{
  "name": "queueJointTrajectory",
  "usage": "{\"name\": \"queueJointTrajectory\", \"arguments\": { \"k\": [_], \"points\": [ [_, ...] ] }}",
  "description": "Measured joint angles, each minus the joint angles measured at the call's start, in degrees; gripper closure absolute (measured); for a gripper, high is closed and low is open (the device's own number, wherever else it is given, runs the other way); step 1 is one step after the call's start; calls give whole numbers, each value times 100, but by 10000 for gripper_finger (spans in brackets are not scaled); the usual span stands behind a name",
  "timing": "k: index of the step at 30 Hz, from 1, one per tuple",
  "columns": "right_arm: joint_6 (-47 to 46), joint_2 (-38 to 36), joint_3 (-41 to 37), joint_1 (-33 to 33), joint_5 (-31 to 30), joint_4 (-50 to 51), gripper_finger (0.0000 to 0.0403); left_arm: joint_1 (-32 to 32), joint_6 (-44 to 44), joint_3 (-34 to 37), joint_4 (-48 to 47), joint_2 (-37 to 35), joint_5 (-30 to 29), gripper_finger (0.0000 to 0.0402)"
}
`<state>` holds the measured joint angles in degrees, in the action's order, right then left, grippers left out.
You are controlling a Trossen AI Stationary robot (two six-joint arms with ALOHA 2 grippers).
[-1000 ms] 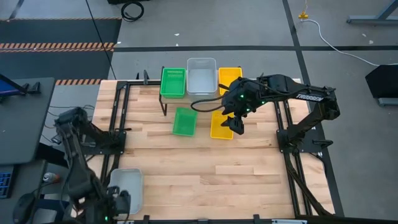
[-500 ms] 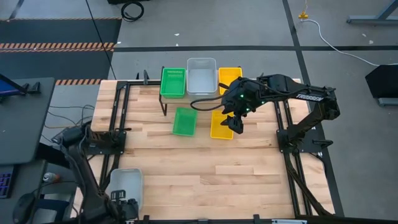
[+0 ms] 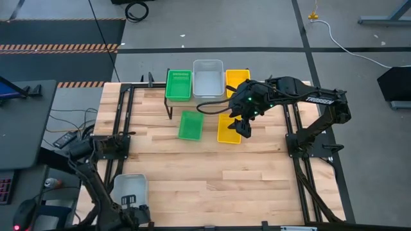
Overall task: Stack baskets on shelf by color
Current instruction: Stack the gray bin on top of the gray bins on the shelf
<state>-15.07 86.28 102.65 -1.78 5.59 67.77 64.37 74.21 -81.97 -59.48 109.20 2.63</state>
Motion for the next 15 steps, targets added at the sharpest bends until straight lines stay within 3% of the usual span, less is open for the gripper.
{"name": "queueJointTrajectory", "arguments": {
  "k": [3, 15],
  "points": [
    [-2, 0, 0, 0, 1, 0, 147, -126, -181, -20, -330, -58, -59, 387],
    [-142, 0, 0, 0, 2, 2, 147, -844, -202, -22, -1720, -1107, -1296, 397]
  ]
}}
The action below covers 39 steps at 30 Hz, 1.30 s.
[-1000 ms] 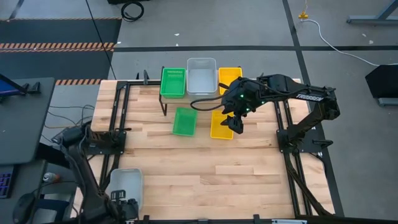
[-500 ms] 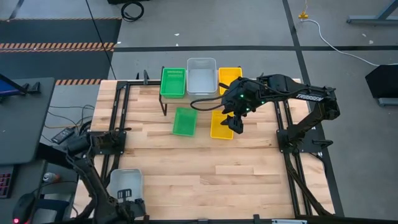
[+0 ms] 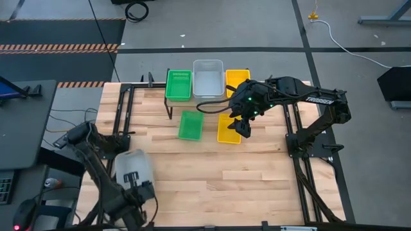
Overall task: Stack baskets on shelf by color
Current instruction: Stack the gray bin on top of the gray bins on the shelf
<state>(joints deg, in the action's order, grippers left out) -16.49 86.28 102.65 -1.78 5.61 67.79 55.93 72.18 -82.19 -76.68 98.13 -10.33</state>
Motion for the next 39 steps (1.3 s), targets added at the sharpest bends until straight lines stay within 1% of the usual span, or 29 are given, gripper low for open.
{"name": "queueJointTrajectory", "arguments": {
  "k": [6, 8, 11, 15, 19, 24, 27, 31, 35, 39],
  "points": [
    [84, 0, 0, 0, 0, 44, 147, -621, -14, -49, -67, -534, -764, 399],
    [228, 0, 0, 0, 0, 128, 147, -831, -257, -209, -136, -661, -1085, 399],
    [438, 0, 0, 0, -17, 289, 147, -1163, -637, -644, -224, -793, -1659, 400],
    [476, 0, 0, -21, -281, 479, 147, -1647, -1258, -1389, -481, -791, -2304, 400],
    [510, 0, 0, -57, -323, 773, 147, -2130, -1886, -2054, -436, -790, -2818, 400],
    [455, 0, 0, -63, -322, 1176, 147, -2573, -2660, -2884, -187, -791, -3533, 400],
    [418, 0, 0, -20, -313, 1378, 147, -2834, -3258, -3288, 120, -791, -3784, 400],
    [427, 0, 0, 13, -315, 1386, 147, -3182, -4212, -3662, 611, -790, -4065, 399],
    [163, 0, 0, 11, -340, 1386, 147, -3629, -5326, -3847, 1193, -791, -4120, 398],
    [-382, 0, 0, 21, -524, 1401, 147, -4086, -6064, -3910, 1517, -788, -4110, 398]
  ]
}}
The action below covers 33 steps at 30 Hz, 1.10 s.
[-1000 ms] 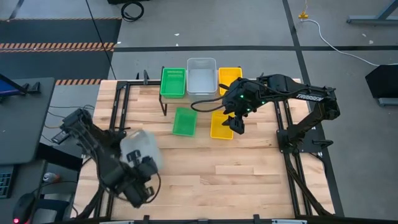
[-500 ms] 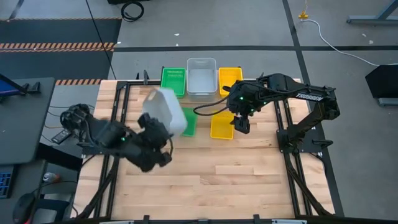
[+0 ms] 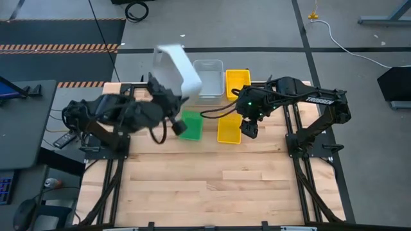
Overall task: Stack baskets on shelf by color
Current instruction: Stack the gray bin on top of the gray bins on the shelf
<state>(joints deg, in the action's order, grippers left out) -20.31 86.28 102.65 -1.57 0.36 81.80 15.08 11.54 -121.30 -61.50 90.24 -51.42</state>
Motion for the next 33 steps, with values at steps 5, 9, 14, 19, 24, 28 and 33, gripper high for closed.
{"name": "queueJointTrajectory", "arguments": {
  "k": [5, 9, 14, 19, 24, 28, 33],
  "points": [
    [-670, -34, -2, -2, -321, 182, 147, -376, -483, 0, 27, 1, 419, 397],
    [-1311, -190, -2, 11, -495, 144, 147, -505, -581, 2, 29, 1, 676, 396],
    [-2174, -459, -2, 121, -973, 90, 147, -508, -584, 2, 36, 1, 672, 396],
    [-2735, -663, -2, 273, -1301, 103, 147, -575, -670, 4, 47, 1, 1050, 396],
    [-2818, -721, -2, 387, -1433, 203, 147, -809, -746, 7, 48, 1, 1272, 395],
    [-2812, -721, -2, 387, -1445, 356, 147, -975, -780, 7, 173, 1, 1292, 395],
    [-2708, -721, -2, 385, -1548, 374, 147, -1263, -864, 7, 376, 47, 1650, 395]
  ]
}}
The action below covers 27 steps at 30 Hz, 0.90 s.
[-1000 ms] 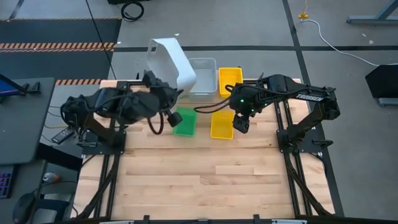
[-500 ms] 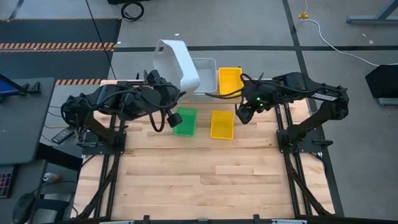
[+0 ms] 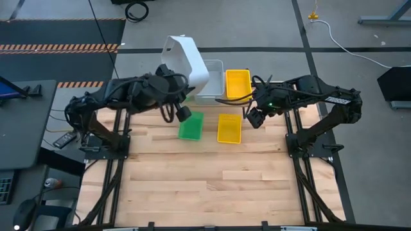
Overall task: Stack baskets on shelf by color
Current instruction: Stack the gray bin on top of the gray bins on the shelf
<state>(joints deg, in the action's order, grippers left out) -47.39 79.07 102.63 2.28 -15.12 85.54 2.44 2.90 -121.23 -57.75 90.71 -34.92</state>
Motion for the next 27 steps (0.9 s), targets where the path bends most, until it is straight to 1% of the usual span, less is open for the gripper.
{"name": "queueJointTrajectory", "arguments": {
  "k": [3, 8, 11, 15, 21, 27],
  "points": [
    [132, 0, 0, -22, -40, 1, 147, -269, -215, 99, 141, 75, 378, 395],
    [213, -9, 0, -43, -12, 70, 147, -649, -312, 168, 238, 206, 931, 395],
    [211, -57, 0, -5, 3, 145, 147, -778, -717, 162, 536, 320, 1312, 395],
    [199, -147, 0, 56, -1, 274, 147, -938, -1455, 168, 584, 499, 1785, 395],
    [110, -332, 0, 101, -71, 437, 147, -1239, -2532, 168, 224, 796, 1933, 395],
    [60, -525, 0, 101, -88, 452, 147, -1612, -3063, 165, -61, 1030, 2043, 395]
  ]
}}
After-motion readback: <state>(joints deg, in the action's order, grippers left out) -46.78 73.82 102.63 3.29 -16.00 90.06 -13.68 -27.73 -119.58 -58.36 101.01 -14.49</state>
